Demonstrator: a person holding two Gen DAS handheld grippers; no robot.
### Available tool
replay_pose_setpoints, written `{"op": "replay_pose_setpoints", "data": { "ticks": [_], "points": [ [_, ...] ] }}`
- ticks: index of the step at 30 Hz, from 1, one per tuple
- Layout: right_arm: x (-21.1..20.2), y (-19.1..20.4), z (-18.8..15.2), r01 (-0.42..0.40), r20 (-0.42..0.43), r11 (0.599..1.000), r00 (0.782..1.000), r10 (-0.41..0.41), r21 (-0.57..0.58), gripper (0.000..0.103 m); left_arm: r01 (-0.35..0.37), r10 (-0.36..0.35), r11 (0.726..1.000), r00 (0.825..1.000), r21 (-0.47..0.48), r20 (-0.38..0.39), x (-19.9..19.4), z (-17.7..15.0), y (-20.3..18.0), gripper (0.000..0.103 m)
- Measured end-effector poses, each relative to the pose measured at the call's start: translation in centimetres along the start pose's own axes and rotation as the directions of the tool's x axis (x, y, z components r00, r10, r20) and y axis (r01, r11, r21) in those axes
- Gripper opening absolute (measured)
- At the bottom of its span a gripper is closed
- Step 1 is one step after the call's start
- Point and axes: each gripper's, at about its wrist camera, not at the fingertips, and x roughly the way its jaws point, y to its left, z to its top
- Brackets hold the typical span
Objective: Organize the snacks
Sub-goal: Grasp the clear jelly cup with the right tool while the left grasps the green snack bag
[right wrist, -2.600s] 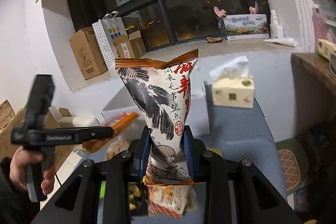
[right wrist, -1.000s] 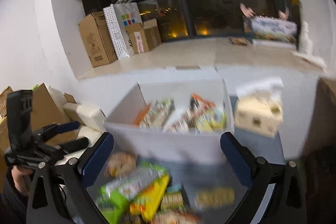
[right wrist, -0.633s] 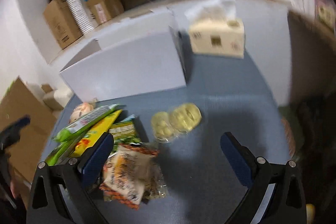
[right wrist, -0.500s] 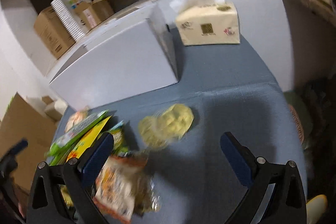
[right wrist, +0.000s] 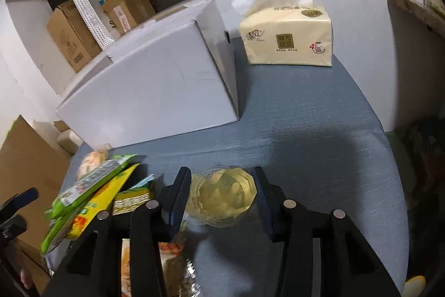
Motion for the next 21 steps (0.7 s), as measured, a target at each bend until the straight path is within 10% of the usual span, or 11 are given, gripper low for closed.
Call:
{"op": "replay_pose_setpoints", "data": {
  "ticks": [9,15,21],
  "points": [
    [-6.0,2.6,-1.5,-0.047,0.098,0.998,0.994,0.051,-0.036,0.049,-0.001,0.007,0.999,0.989,0.042,-0.145,4.8,3.3,-1.2,0.103],
    [-8.7,4.0,-3.5,-0.062,0.132,0.996,0.989,0.07,-0.064,0.049,-0.028,0.017,0.999,0.949,-0.029,-0.315,9.6,4.9,-0.5,0.102],
    [-8.5,4.2,-4.6,-0.079,0.115,0.995,0.99,0.085,-0.055,0.049,-0.001,0.002,1.0,0.949,0.001,-0.315,10.3,5.1,-0.5,0.07]
  ]
}}
